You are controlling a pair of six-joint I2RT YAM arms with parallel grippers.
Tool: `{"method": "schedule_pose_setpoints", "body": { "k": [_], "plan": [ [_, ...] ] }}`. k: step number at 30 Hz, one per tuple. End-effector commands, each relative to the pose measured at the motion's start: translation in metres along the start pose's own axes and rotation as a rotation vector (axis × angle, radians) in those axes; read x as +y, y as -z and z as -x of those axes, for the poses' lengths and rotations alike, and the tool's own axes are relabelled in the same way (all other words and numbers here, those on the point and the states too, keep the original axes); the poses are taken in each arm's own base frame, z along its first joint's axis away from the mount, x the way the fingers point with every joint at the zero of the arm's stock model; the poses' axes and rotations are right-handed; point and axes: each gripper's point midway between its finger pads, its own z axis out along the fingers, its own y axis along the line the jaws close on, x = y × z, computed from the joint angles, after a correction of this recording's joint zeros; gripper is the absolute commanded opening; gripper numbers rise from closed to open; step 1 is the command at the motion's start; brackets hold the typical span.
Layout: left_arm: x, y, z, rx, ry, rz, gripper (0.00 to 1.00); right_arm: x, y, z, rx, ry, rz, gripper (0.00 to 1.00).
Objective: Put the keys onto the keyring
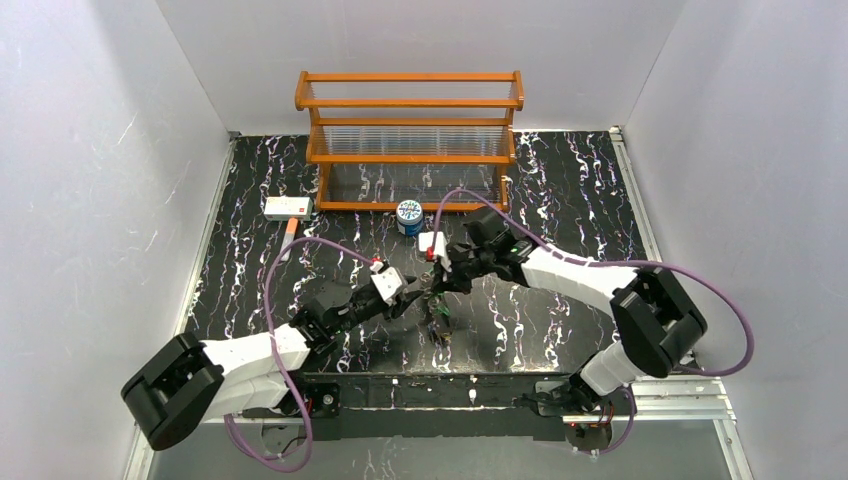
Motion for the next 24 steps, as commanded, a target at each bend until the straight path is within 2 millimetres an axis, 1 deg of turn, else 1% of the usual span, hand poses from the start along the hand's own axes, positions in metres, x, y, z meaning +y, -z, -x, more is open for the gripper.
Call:
{"method": "schedule_pose_setpoints", "body": {
  "k": [1,5,9,13,16,18,24],
  "plan": [
    [0.002,0.012,-0.006,0.034,-0.015,0.019,0.32,0.009,-0.017,-0.007,0.097,0.008,0.043,0.01],
    [-0.004,0.021,-0.012,0.041,0.000,0.003,0.30,0.014,-0.026,0.005,0.031,0.000,0.092,0.01],
    [-0.005,0.025,-0.015,0.050,-0.020,-0.002,0.24,0.019,-0.027,0.020,-0.043,0.029,0.128,0.01],
    [-0.007,0.024,-0.023,0.089,-0.053,-0.026,0.24,0.024,-0.026,0.025,-0.068,0.051,0.153,0.01],
    [-0.011,0.021,-0.028,0.112,-0.067,-0.057,0.29,0.031,-0.025,0.025,-0.082,0.067,0.189,0.01],
    [-0.013,0.018,-0.030,0.121,-0.073,-0.079,0.29,0.034,-0.024,0.026,-0.087,0.069,0.199,0.01],
    [-0.019,0.011,-0.032,0.138,-0.091,-0.135,0.22,0.036,-0.022,0.027,-0.095,0.078,0.205,0.01]
  ]
}}
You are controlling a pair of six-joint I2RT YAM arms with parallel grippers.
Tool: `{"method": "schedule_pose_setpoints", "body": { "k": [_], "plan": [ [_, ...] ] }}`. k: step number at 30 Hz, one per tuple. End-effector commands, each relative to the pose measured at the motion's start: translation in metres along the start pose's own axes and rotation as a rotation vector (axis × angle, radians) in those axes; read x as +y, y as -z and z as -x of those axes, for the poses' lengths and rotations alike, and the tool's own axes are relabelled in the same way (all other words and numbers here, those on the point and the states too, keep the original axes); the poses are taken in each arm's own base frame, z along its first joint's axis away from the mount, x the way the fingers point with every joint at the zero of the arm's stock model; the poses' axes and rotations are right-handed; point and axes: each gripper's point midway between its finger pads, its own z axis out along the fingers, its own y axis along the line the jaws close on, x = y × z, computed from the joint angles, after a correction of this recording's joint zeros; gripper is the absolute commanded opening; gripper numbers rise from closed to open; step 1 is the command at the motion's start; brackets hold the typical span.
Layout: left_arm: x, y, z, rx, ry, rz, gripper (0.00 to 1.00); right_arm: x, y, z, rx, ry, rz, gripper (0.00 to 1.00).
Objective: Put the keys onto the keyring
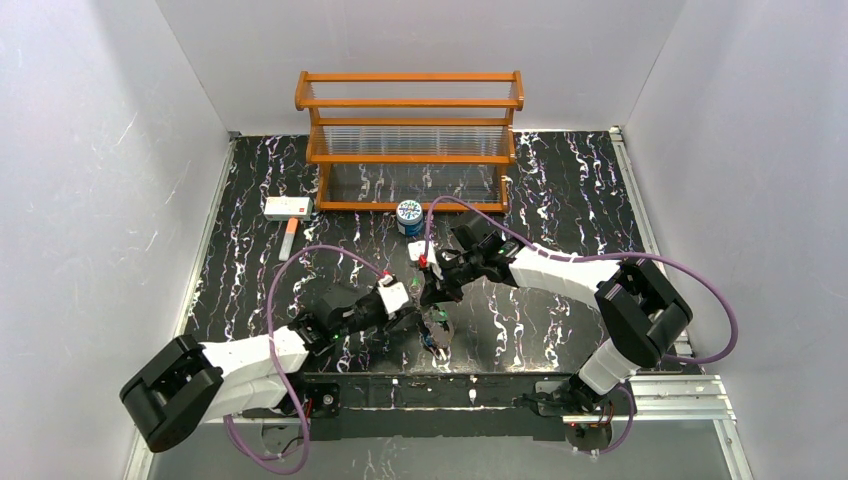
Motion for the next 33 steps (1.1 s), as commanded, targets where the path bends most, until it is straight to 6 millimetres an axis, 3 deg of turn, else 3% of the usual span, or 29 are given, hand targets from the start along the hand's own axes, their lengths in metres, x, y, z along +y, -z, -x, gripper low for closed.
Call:
{"method": "schedule_pose_setpoints", "body": {
  "k": [1,13,18,23,25,28,33],
  "plan": [
    [-0.002,-0.009,0.017,-0.031,-0.048,-0.053,0.21,0.006,0.004,0.015,-0.056,0.056,0.025,0.01],
    [-0.005,-0.021,0.022,-0.032,-0.046,-0.101,0.11,0.009,0.004,0.016,-0.061,0.056,0.038,0.01],
    [-0.007,-0.021,0.021,-0.031,-0.045,-0.115,0.00,0.008,0.003,0.013,-0.052,0.052,0.035,0.01],
    [-0.008,-0.021,0.018,-0.022,-0.009,-0.108,0.00,-0.001,0.004,0.011,-0.043,0.017,-0.012,0.01],
    [-0.007,-0.020,0.018,-0.025,0.016,-0.092,0.00,-0.007,0.010,0.010,-0.061,-0.008,-0.040,0.05],
    [-0.004,-0.017,0.022,-0.065,0.066,-0.054,0.00,-0.015,0.022,0.015,-0.134,-0.024,-0.080,0.21],
    [0.001,-0.011,0.036,-0.170,0.150,0.007,0.00,-0.014,0.041,0.020,-0.228,-0.016,-0.122,0.35]
  ]
}}
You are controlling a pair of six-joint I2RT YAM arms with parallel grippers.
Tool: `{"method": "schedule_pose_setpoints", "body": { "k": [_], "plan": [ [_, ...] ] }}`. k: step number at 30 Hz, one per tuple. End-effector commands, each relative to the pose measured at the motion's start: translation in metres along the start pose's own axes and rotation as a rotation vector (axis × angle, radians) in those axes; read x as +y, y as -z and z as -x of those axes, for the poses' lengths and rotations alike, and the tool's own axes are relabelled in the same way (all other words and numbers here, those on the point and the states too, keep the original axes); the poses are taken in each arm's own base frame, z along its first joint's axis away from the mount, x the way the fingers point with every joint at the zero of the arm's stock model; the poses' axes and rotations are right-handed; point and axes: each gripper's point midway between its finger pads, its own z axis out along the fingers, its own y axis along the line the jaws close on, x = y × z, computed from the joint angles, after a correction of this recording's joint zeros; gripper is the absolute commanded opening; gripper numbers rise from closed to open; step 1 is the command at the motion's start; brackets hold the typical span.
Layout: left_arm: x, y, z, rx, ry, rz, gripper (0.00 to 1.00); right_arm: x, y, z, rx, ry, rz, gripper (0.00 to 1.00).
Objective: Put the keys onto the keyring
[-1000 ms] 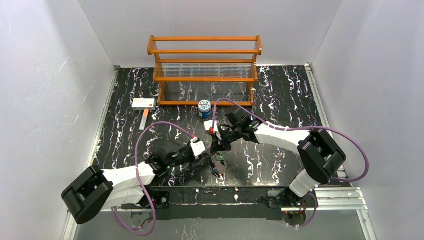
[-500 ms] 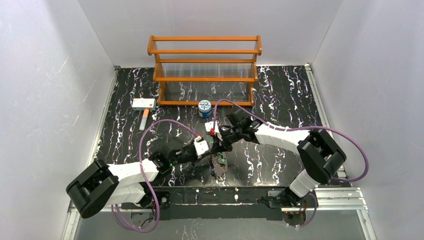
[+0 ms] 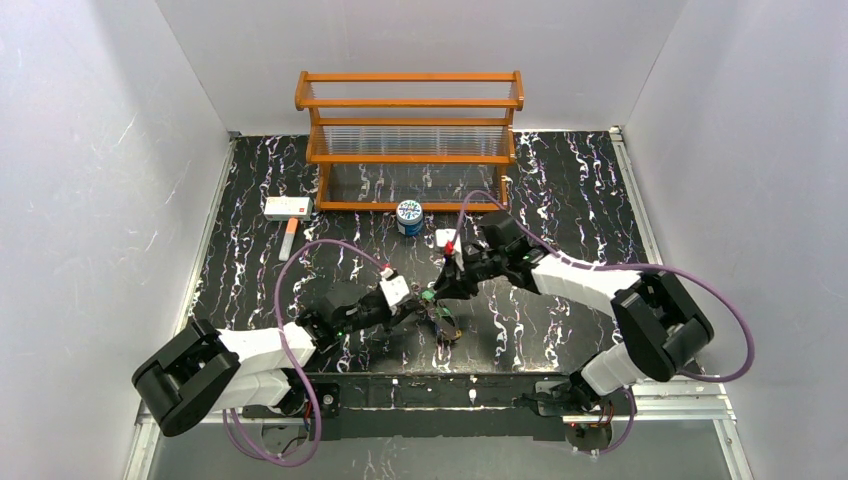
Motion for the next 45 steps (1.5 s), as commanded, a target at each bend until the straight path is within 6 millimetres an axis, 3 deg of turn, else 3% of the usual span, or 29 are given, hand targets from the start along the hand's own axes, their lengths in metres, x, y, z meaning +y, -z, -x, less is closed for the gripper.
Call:
{"method": "schedule_pose_setpoints", "body": {
  "k": [1,9,18,27,30,34,35,45],
  "plan": [
    [0.007,0.004,0.031,-0.158,0.070,0.064,0.00,-0.002,0.015,0.031,-0.141,0.058,-0.027,0.35],
    [0.008,0.014,0.053,-0.307,0.087,0.089,0.00,0.009,0.014,0.028,-0.160,0.060,0.032,0.36],
    [0.000,0.016,0.062,-0.348,0.072,0.044,0.00,0.003,0.012,0.034,-0.182,0.072,0.029,0.41],
    [-0.003,0.015,0.065,-0.359,0.069,0.023,0.00,-0.004,0.006,0.028,-0.171,0.052,0.022,0.41],
    [-0.003,0.016,0.066,-0.362,0.070,0.024,0.00,-0.004,0.004,0.026,-0.166,0.047,0.038,0.31],
    [-0.001,0.016,0.066,-0.365,0.074,0.037,0.00,0.001,0.002,0.020,-0.150,0.024,0.066,0.04],
    [0.000,0.016,0.066,-0.366,0.075,0.039,0.00,0.002,0.002,0.018,-0.146,0.020,0.068,0.01],
    [0.007,0.022,0.073,-0.410,0.091,0.088,0.00,0.011,0.004,-0.005,-0.086,0.010,0.051,0.01]
  ]
}}
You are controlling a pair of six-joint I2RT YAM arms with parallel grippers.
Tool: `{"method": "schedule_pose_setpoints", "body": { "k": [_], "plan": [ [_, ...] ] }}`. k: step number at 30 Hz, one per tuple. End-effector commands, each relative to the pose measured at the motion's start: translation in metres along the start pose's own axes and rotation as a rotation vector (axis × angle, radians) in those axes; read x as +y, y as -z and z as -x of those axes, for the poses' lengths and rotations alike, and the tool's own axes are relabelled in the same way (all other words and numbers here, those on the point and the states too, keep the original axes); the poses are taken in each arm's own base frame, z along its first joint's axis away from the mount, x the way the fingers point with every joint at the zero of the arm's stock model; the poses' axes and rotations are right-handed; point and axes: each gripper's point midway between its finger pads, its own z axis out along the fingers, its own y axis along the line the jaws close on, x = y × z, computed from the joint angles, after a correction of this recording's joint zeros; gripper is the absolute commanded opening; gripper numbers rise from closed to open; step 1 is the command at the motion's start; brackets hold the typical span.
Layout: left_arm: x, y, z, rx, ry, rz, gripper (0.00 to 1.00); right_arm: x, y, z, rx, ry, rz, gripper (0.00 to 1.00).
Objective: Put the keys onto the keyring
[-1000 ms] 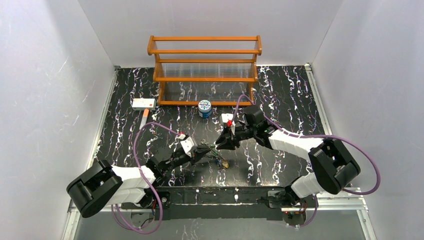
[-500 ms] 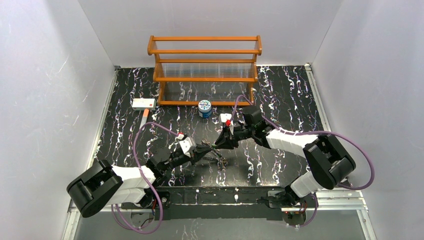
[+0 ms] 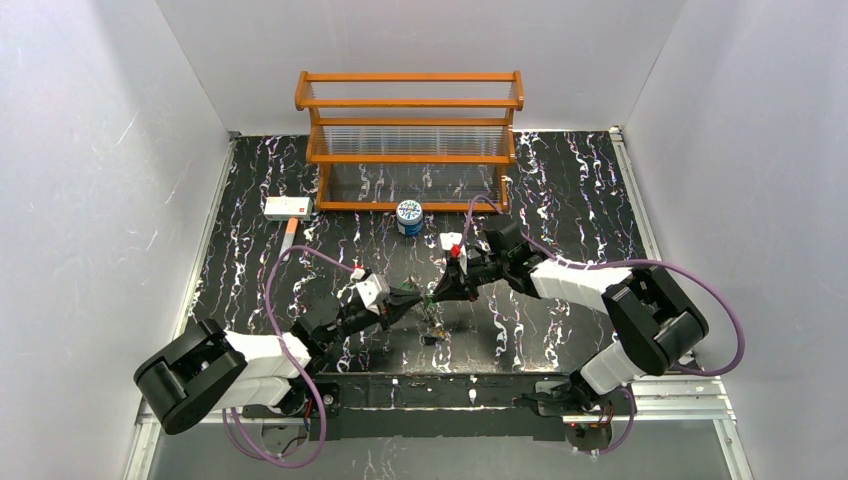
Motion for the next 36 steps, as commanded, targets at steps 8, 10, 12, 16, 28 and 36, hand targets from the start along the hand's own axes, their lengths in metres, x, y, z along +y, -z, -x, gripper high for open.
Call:
{"method": "schedule_pose_setpoints", "body": {
  "k": [8,10,12,16,28,36],
  "plan": [
    [0.004,-0.002,0.025,-0.108,-0.012,0.027,0.00,0.014,-0.006,-0.013,0.086,0.044,0.020,0.01],
    [0.004,-0.002,0.024,-0.106,-0.008,0.023,0.00,0.015,-0.011,-0.010,0.086,0.059,0.030,0.01],
    [0.003,-0.002,0.023,-0.105,-0.005,0.020,0.00,0.018,-0.018,-0.006,0.084,0.075,0.045,0.01],
    [0.002,-0.001,0.024,-0.108,-0.003,0.016,0.00,0.021,-0.025,0.000,0.075,0.083,0.056,0.01],
    [-0.002,0.000,0.022,-0.104,-0.002,-0.005,0.00,0.004,-0.002,0.018,-0.007,0.101,-0.117,0.29],
    [-0.002,0.000,0.024,-0.108,-0.002,-0.007,0.00,0.003,0.014,0.041,-0.134,0.130,-0.138,0.39]
  ]
}}
